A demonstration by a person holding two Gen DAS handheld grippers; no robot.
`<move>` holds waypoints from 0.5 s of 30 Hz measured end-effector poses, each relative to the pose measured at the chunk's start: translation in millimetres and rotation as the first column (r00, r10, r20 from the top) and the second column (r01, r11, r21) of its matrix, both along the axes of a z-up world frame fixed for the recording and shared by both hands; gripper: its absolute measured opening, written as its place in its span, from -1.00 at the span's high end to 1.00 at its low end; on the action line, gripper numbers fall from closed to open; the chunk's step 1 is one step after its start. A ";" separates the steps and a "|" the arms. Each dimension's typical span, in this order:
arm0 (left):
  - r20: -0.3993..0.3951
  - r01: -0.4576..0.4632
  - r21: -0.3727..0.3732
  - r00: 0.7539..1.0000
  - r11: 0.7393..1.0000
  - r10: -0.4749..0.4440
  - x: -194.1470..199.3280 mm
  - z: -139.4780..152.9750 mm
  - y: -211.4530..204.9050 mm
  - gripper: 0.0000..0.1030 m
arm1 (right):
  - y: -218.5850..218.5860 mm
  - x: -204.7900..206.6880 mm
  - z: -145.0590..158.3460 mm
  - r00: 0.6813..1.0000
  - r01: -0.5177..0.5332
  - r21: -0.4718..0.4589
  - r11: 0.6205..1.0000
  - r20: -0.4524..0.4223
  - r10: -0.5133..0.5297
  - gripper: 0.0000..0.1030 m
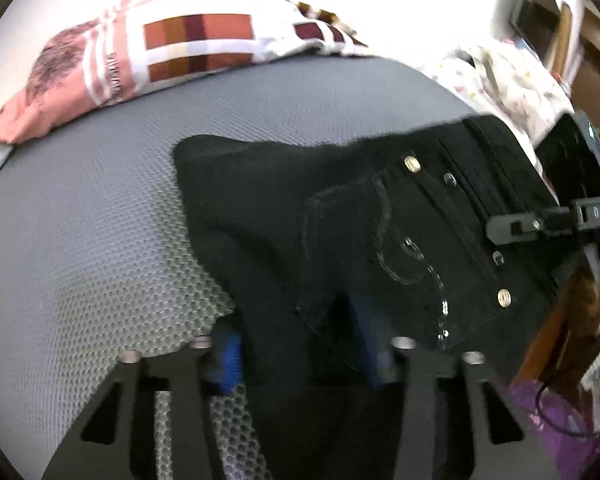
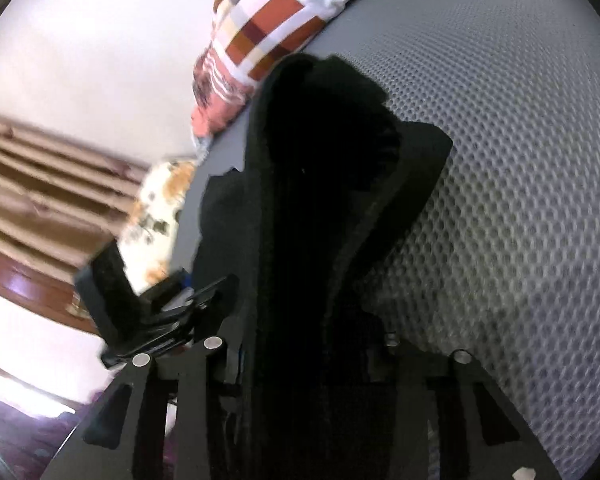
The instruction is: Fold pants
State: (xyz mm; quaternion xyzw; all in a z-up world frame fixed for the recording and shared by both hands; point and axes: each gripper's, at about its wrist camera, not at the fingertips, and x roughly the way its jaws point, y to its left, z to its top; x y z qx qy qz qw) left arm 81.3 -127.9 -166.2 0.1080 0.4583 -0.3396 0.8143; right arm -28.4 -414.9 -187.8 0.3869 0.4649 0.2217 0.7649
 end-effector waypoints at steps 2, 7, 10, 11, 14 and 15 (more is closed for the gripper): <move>-0.005 -0.020 -0.018 1.000 1.000 0.020 1.5 2.5 4.3 0.36 | 5.8 -3.7 3.8 1.000 0.002 -0.002 1.000 0.006 -0.002 0.31; 0.016 -0.035 -0.048 0.999 0.998 0.036 -1.5 16.1 11.8 0.52 | 18.7 -5.6 11.3 1.000 0.008 0.059 0.998 0.019 -0.009 0.32; 0.032 -0.039 -0.051 0.999 0.998 0.040 -2.4 23.9 14.9 0.57 | 29.0 -2.2 12.9 1.000 0.007 0.078 0.997 0.023 -0.009 0.32; 0.037 -0.042 -0.055 0.998 0.998 0.044 -2.5 26.8 17.2 0.57 | 33.7 0.6 13.4 1.000 0.006 0.089 0.996 0.025 -0.008 0.32; 0.048 -0.061 -0.056 0.997 0.997 0.063 -0.6 33.2 24.1 0.59 | 45.3 9.6 16.6 0.999 -0.005 0.105 0.994 0.037 0.001 0.32; 0.051 -0.066 -0.056 0.996 0.996 0.069 0.3 35.0 27.1 0.59 | 48.8 12.0 17.5 0.999 -0.009 0.105 0.994 0.041 0.005 0.32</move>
